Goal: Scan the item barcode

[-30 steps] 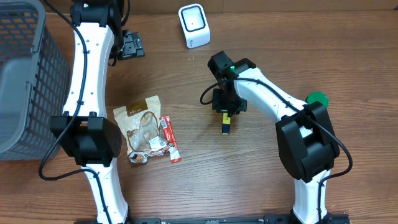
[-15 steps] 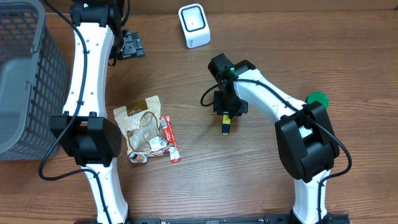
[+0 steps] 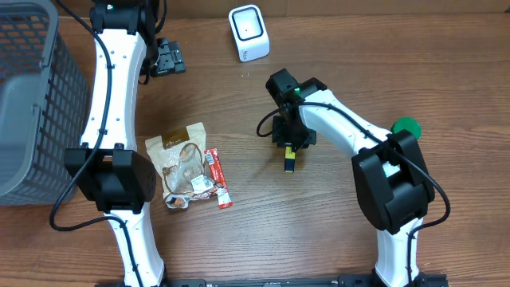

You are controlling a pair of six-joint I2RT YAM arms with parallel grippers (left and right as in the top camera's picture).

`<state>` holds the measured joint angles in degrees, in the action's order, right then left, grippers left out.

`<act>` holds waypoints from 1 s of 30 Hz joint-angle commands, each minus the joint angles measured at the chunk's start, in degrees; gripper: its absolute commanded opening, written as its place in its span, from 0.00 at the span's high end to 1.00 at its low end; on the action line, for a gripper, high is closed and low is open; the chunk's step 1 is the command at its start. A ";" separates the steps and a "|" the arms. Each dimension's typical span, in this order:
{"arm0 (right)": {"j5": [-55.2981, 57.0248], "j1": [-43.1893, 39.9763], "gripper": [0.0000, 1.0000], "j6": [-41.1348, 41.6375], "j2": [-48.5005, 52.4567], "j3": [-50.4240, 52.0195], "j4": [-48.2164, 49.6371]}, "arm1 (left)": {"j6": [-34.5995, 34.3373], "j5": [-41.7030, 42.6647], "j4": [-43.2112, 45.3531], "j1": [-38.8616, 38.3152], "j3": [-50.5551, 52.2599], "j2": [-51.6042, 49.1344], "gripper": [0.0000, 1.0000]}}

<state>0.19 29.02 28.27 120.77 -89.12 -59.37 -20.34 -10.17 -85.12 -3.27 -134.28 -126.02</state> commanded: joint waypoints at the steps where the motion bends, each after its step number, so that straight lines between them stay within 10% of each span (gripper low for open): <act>1: -0.26 0.94 0.71 0.22 0.87 3.13 1.70 | 1.27 -0.72 0.07 0.09 -0.07 0.46 0.00; 30: -0.04 0.87 0.75 0.17 0.87 9.57 3.21 | 1.27 -0.72 0.04 0.09 -0.07 0.46 0.00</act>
<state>0.38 29.67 28.32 118.89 -81.82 -55.53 -20.34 -10.15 -85.12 -3.27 -134.28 -126.02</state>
